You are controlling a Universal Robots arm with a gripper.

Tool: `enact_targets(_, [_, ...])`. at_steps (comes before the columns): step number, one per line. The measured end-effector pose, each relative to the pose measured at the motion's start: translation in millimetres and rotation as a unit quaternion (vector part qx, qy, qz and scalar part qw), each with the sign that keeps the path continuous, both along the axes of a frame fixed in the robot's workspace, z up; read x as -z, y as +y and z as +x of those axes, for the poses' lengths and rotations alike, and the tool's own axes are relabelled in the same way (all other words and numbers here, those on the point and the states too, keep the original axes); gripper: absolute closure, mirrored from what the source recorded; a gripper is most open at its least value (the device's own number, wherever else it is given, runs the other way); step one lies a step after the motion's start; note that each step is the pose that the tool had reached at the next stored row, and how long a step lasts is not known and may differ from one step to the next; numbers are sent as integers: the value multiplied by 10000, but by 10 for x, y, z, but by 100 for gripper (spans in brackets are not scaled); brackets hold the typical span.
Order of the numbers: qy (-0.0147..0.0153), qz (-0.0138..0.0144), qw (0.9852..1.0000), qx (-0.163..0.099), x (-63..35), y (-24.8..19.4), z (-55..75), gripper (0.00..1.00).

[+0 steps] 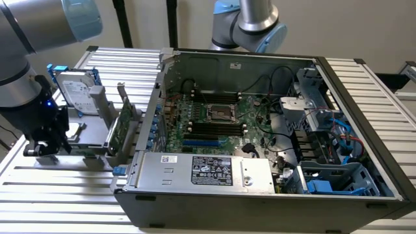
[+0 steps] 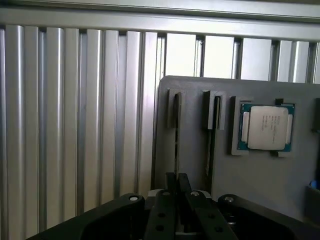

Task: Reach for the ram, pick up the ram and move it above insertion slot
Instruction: 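Pick up the ram and move it above insertion slot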

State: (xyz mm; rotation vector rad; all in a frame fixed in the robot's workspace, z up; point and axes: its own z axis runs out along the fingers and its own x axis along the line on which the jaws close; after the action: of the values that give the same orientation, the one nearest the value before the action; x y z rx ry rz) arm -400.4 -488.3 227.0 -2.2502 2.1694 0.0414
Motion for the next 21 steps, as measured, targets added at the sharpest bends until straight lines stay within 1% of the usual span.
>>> enact_targets(3, [0, 11, 10000, 0, -129, -10, 5, 86])
enact_targets(6, [1, 13, 10000, 0, -263, -26, 17, 86])
enact_targets(9, [2, 13, 10000, 0, -401, -37, 68, 86])
enact_targets(12, [7, 18, 10000, -1, -536, -42, 180, 86])
enact_targets(17, [17, 50, 10000, -5, -764, -50, 407, 86])
enact_targets(21, [27, 69, 10000, -8, -946, -55, 588, 86])
